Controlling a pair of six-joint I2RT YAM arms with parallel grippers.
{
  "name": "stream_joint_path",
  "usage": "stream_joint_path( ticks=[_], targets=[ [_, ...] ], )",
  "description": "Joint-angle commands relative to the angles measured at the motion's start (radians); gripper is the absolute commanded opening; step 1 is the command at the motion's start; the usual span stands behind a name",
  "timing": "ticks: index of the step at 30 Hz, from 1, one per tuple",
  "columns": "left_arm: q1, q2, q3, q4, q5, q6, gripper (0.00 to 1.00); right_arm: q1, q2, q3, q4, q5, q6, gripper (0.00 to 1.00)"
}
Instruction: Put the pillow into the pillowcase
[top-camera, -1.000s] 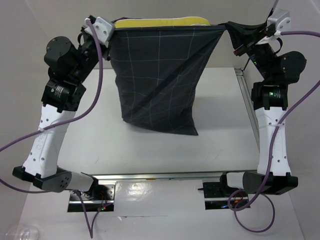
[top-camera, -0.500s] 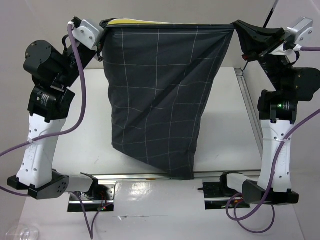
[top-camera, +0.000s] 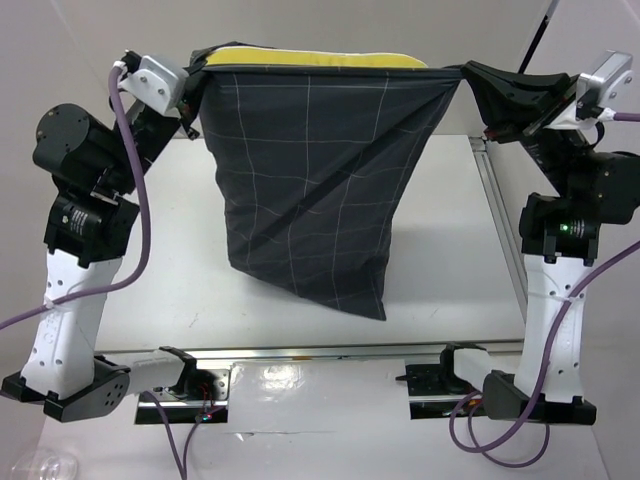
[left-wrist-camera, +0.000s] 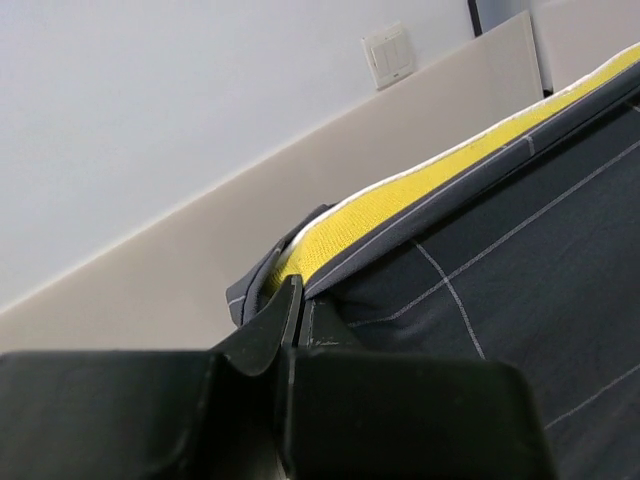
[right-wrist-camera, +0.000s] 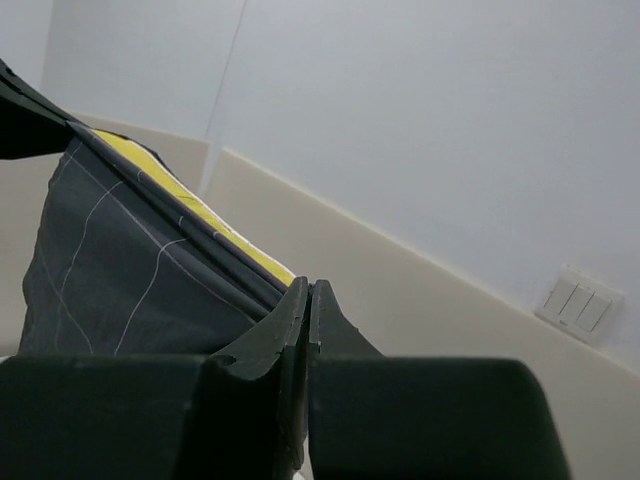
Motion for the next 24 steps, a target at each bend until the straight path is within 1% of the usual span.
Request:
stream_joint_path(
  ticks=[1, 3, 5, 6, 7, 8, 9, 11, 12, 13, 14, 15, 16, 17, 19, 20, 21, 22, 24],
  targets=[
    [0.096, -0.043, -0.035, 0.116, -0.338, -0.003, 0.00, -0.081, 0.043, -0.053, -0.018, 0.265, -0.051, 0.00],
    [0.096, -0.020, -0.064, 0.106, -0.347, -0.017, 0.00, -0.081, 0.065, -0.090, -0.049, 0.286, -0.071, 0.00],
    [0.096, -0.009, -0.121, 0.147, -0.347, -0.026, 0.00, -0.081, 0.065, -0.164, -0.009, 0.286, -0.080, 0.00],
    [0.096, 0.008, -0.121, 0.148, -0.347, -0.035, 0.00, -0.081, 0.065, -0.164, -0.009, 0.247, -0.081, 0.00],
    [0.096, 0.028, -0.078, 0.125, -0.347, -0.047, 0.00, -0.081, 0.092, -0.134, -0.033, 0.205, -0.070, 0.00],
    [0.096, 0.052, -0.041, 0.096, -0.381, -0.064, 0.00, -0.072, 0.092, -0.120, -0.034, 0.138, -0.052, 0.00],
    [0.096, 0.092, -0.003, 0.033, -0.381, -0.078, 0.00, -0.046, 0.102, -0.119, -0.017, 0.103, -0.020, 0.00],
    [0.096, 0.092, 0.036, 0.033, -0.356, -0.090, 0.00, 0.003, 0.115, -0.097, 0.026, 0.056, 0.001, 0.00],
    [0.096, 0.071, 0.024, 0.057, -0.347, -0.099, 0.00, 0.032, 0.115, -0.083, 0.037, 0.038, 0.010, 0.00],
    [0.096, 0.059, 0.023, 0.083, -0.338, -0.100, 0.00, 0.088, 0.129, -0.070, 0.037, 0.023, 0.010, 0.00],
    [0.096, 0.049, 0.043, 0.083, -0.338, -0.100, 0.00, 0.115, 0.138, -0.061, 0.063, 0.006, 0.010, 0.00],
    [0.096, 0.049, 0.052, 0.092, -0.376, -0.109, 0.00, 0.141, 0.138, -0.061, 0.080, -0.004, 0.010, 0.00],
    [0.096, 0.040, 0.053, 0.103, -0.385, -0.098, 0.00, 0.188, 0.138, -0.072, 0.107, -0.013, 0.010, 0.00],
    [0.096, 0.029, 0.062, 0.103, -0.386, -0.089, 0.00, 0.210, 0.138, -0.081, 0.161, -0.028, 0.010, 0.00],
    [0.096, 0.016, 0.062, 0.103, -0.411, -0.069, 0.00, 0.262, 0.128, -0.093, 0.192, -0.073, -0.022, 0.00],
    [0.096, 0.016, 0.062, 0.115, -0.425, -0.052, 0.00, 0.315, 0.128, -0.093, 0.203, -0.083, -0.053, 0.00],
    [0.096, 0.002, 0.071, 0.115, -0.445, -0.040, 0.00, 0.342, 0.128, -0.093, 0.203, -0.130, -0.073, 0.00],
    [0.096, -0.010, 0.071, 0.128, -0.457, -0.012, 0.00, 0.394, 0.128, -0.093, 0.203, -0.152, -0.093, 0.00],
    [0.107, -0.027, 0.059, 0.151, -0.494, 0.014, 0.00, 0.444, 0.128, -0.093, 0.169, -0.198, -0.151, 0.00]
  ],
)
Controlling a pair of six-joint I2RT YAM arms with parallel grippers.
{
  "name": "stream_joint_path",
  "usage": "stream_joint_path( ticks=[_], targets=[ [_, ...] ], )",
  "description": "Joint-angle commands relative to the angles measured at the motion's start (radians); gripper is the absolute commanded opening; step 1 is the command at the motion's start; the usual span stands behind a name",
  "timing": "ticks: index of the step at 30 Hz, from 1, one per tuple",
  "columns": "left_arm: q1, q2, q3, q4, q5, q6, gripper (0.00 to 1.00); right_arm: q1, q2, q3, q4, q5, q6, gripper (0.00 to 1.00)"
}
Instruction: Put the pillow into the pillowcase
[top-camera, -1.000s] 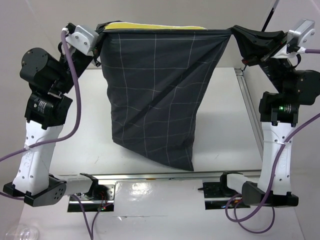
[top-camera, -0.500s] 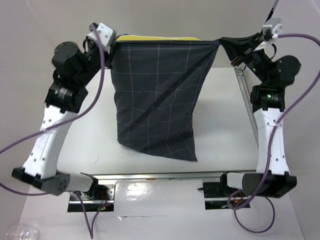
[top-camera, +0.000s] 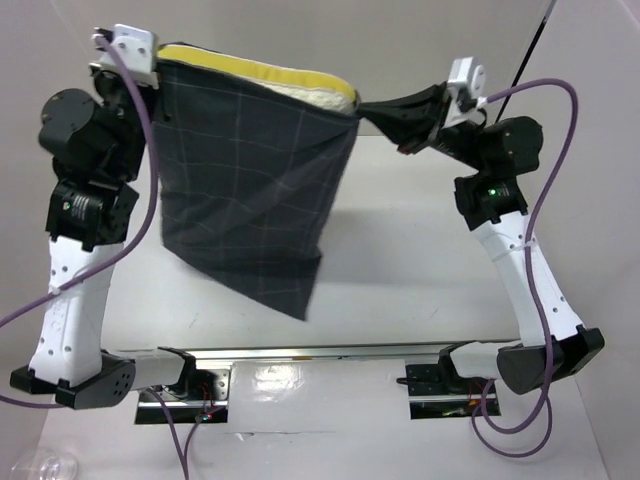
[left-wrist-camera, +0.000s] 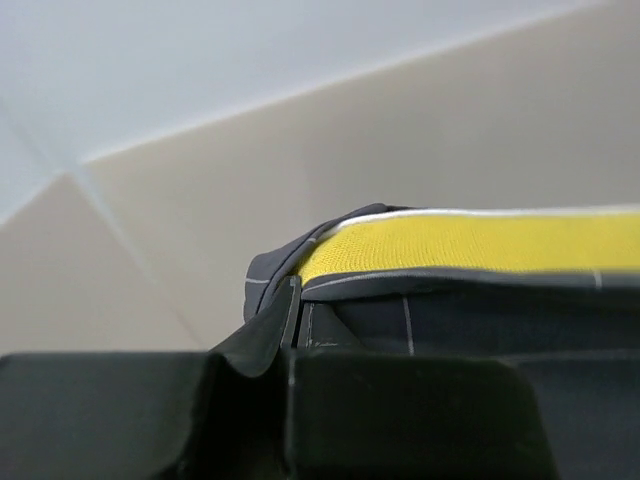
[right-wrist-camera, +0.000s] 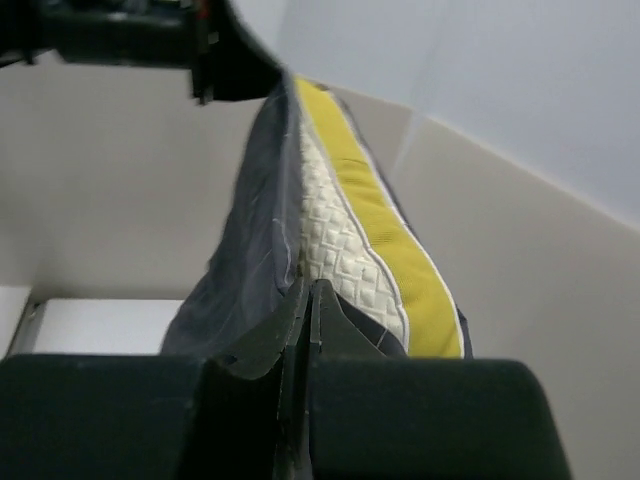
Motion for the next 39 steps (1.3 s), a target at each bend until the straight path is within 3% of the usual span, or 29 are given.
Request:
stream_joint_path(
  ticks=[1, 6, 9, 12, 15, 19, 23, 34, 39],
  targets=[
    [0.024, -0.086, 0.061, 0.249, -0.140, 0.078, 0.00, 0.087, -0.035, 0.047, 0.060, -0.096, -0.109, 0.00],
    [0.056, -0.110, 0.001, 0.289, -0.173, 0.112, 0.00, 0.176, -0.035, 0.047, -0.088, -0.052, -0.110, 0.00],
    [0.056, -0.080, -0.025, 0.216, -0.120, 0.039, 0.00, 0.187, -0.059, 0.023, -0.263, 0.162, -0.100, 0.00],
    [0.056, -0.057, -0.084, 0.185, -0.069, -0.050, 0.00, 0.187, -0.115, -0.059, -0.328, 0.262, -0.184, 0.00],
    [0.056, -0.009, -0.137, 0.118, 0.049, -0.151, 0.00, 0.187, -0.197, -0.168, -0.403, 0.356, -0.291, 0.00],
    [0.056, 0.095, -0.160, 0.033, 0.196, -0.289, 0.00, 0.187, -0.249, -0.221, -0.642, 0.476, -0.386, 0.00],
    [0.006, 0.207, -0.169, 0.012, 0.303, -0.336, 0.00, 0.187, -0.358, -0.315, -0.722, 0.683, -0.442, 0.00],
    [-0.169, 0.595, 0.117, -0.035, 0.376, -0.302, 0.00, 0.069, -0.412, -0.484, -0.804, 1.027, -0.479, 0.00],
    [-0.211, 0.716, 0.269, -0.013, 0.353, -0.311, 0.00, -0.035, -0.369, -0.510, -0.768, 1.071, -0.479, 0.00]
  ],
)
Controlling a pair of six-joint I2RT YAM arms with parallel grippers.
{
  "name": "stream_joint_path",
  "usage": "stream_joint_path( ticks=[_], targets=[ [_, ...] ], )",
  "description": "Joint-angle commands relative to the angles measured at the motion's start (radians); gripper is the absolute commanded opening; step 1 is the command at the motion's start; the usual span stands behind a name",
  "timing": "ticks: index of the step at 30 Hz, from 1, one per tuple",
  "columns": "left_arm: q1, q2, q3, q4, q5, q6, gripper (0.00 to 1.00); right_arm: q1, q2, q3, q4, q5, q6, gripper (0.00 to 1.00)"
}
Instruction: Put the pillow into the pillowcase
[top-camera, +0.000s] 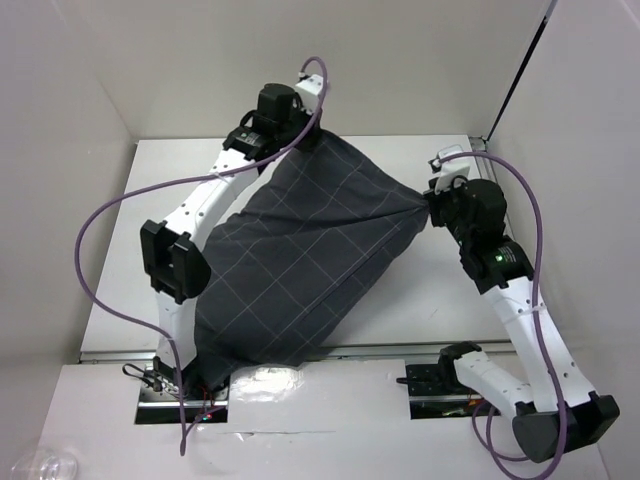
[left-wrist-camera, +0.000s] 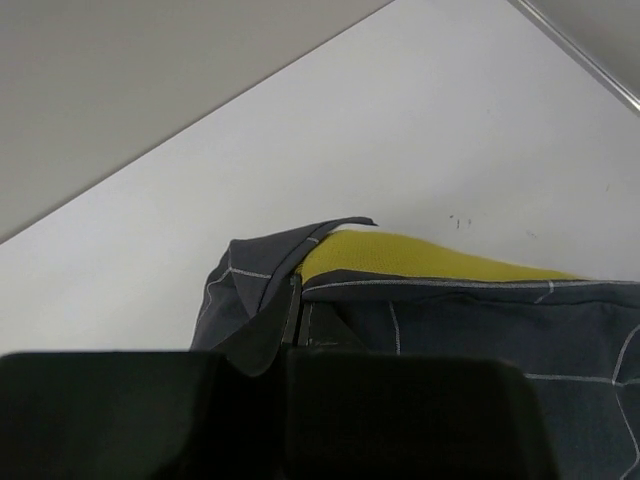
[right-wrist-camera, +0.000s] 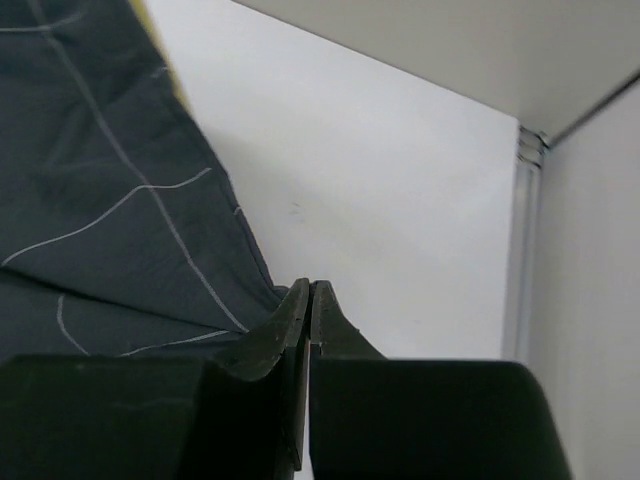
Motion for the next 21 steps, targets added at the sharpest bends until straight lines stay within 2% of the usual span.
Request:
stream_joint_path(
  ticks=[1, 3, 4, 5, 7, 8, 10, 11, 13, 14, 16, 17, 18, 21],
  targets=[
    [-0.018, 0.011, 0.105, 0.082, 0.020, -0.014, 0.00, -0.073, 0.010, 0.001, 0.064, 0.114, -0.020, 0.00],
    [-0.018, 0.012, 0.114, 0.097, 0.039, -0.014, 0.00, -0.114, 0.019, 0.001, 0.073, 0.099, -0.020, 0.03],
    [-0.018, 0.002, 0.114, 0.097, 0.039, -0.014, 0.02, -0.115, 0.045, 0.012, 0.064, 0.079, -0.011, 0.21],
    [-0.018, -0.020, 0.104, 0.106, 0.039, 0.009, 0.28, -0.125, 0.056, 0.027, 0.046, 0.041, -0.002, 0.41],
    [-0.028, -0.056, 0.069, 0.097, -0.040, 0.029, 0.59, -0.125, 0.068, 0.062, 0.027, -0.066, 0.025, 0.75],
    [-0.028, -0.109, 0.040, 0.120, -0.102, 0.050, 1.00, -0.125, 0.059, 0.062, 0.027, -0.120, 0.035, 0.78],
    [-0.051, -0.172, -0.057, 0.146, -0.217, 0.086, 1.00, -0.125, 0.022, 0.062, 0.084, -0.234, 0.035, 0.80],
    [-0.051, -0.209, -0.097, 0.166, -0.295, 0.096, 1.00, -0.125, 0.007, 0.053, 0.107, -0.337, 0.035, 0.81],
    [-0.051, -0.328, -0.215, 0.245, -0.375, 0.109, 1.00, -0.125, -0.029, 0.043, 0.180, -0.456, 0.024, 0.80],
    [-0.051, -0.364, -0.246, 0.269, -0.435, 0.126, 1.00, -0.125, -0.029, 0.042, 0.200, -0.596, 0.007, 0.73],
    [-0.051, -0.454, -0.289, 0.284, -0.502, 0.146, 1.00, -0.125, -0.020, 0.042, 0.265, -0.731, 0.018, 0.67],
    [-0.051, -0.481, -0.298, 0.293, -0.545, 0.156, 1.00, -0.125, -0.001, 0.053, 0.280, -0.856, 0.029, 0.62],
    [-0.051, -0.508, -0.312, 0.293, -0.570, 0.184, 1.00, -0.125, 0.025, 0.070, 0.280, -0.913, 0.042, 0.53],
    [-0.033, -0.611, -0.361, 0.295, -0.618, 0.205, 1.00, -0.125, 0.166, 0.148, 0.291, -1.168, 0.154, 0.39]
  ],
)
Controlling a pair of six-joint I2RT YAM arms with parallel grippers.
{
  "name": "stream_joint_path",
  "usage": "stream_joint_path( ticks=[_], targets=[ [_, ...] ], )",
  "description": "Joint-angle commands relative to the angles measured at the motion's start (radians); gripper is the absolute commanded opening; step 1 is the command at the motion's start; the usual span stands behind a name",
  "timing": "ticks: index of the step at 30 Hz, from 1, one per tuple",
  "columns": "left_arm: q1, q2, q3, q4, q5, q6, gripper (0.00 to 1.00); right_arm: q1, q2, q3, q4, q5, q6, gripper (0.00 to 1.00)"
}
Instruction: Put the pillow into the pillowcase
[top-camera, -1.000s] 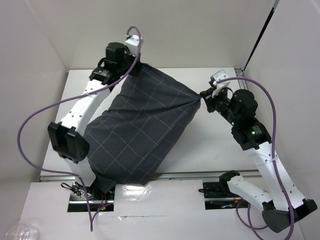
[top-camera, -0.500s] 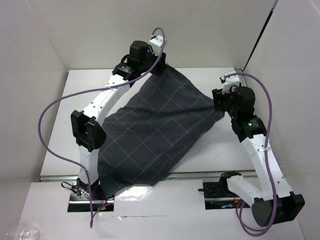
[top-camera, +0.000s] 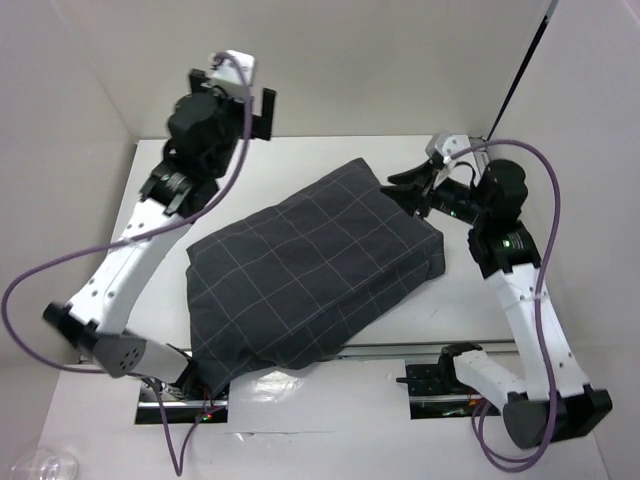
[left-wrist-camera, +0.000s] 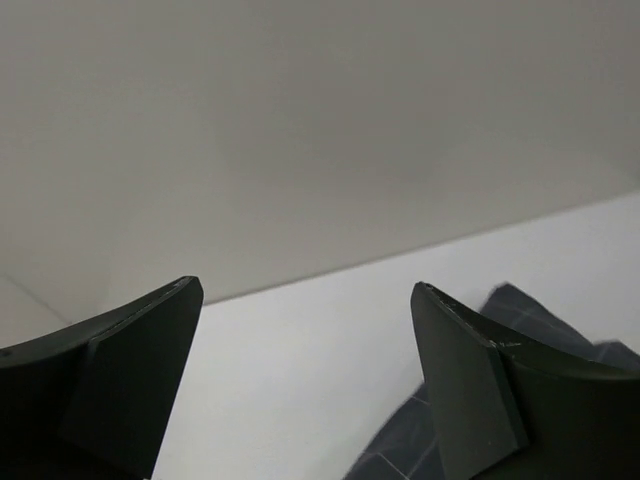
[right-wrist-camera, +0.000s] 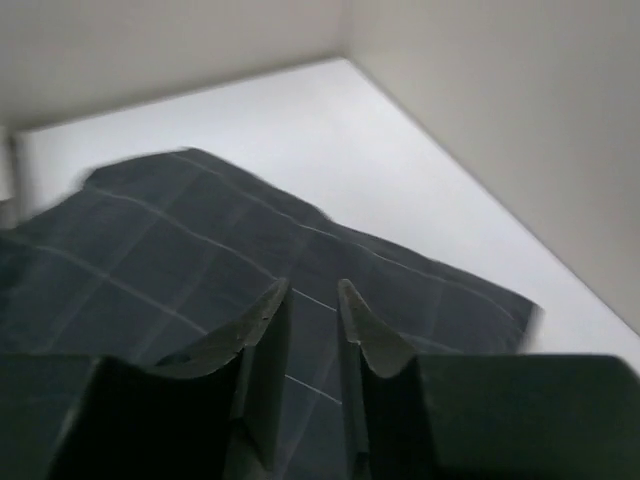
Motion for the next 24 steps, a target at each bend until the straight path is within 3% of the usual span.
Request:
stream_joint_path(
  ticks=[1, 3, 4, 5, 7, 9, 10, 12, 14, 17, 24],
  targets=[
    [0.024, -0.108, -0.033, 0.079, -0.144, 0.068, 1.00, 0.012, 0.141, 0.113, 0.053, -0.417, 0.104, 0.30],
    [0.038, -0.158, -0.033, 0.053, -0.169, 0.068, 1.00, 0.054, 0.296, 0.168, -0.024, -0.563, 0.083, 0.23],
    [0.050, -0.172, -0.042, 0.041, -0.169, 0.068, 1.00, 0.067, 0.411, 0.244, -0.150, -0.608, 0.041, 0.13],
    [0.050, -0.183, -0.042, 0.025, -0.169, 0.081, 1.00, 0.082, 0.468, 0.284, -0.215, -0.658, 0.003, 0.09],
    [0.050, -0.198, -0.054, -0.016, -0.181, 0.092, 1.00, 0.134, 0.588, 0.386, -0.376, -0.670, -0.154, 0.01],
    [0.073, -0.226, -0.082, -0.031, -0.190, 0.092, 1.00, 0.168, 0.788, 0.585, -0.673, -0.670, -0.319, 0.00],
    [0.073, -0.244, -0.103, -0.031, -0.190, 0.101, 1.00, 0.200, 0.864, 0.756, -0.905, -0.660, -0.497, 0.00],
    [0.084, -0.254, -0.131, -0.031, -0.199, 0.126, 1.00, 0.235, 1.100, 0.928, -1.111, -0.625, -0.632, 0.00],
    [0.119, -0.269, -0.153, -0.018, -0.200, 0.135, 1.00, 0.268, 1.223, 1.028, -1.130, -0.596, -0.612, 0.00],
    [0.162, -0.280, -0.163, -0.031, -0.200, 0.126, 1.00, 0.346, 1.268, 1.052, -1.130, -0.529, -0.701, 0.00],
    [0.210, -0.298, -0.210, -0.025, -0.190, 0.115, 1.00, 0.496, 1.358, 0.944, -1.130, -0.257, -0.849, 0.00]
  ],
)
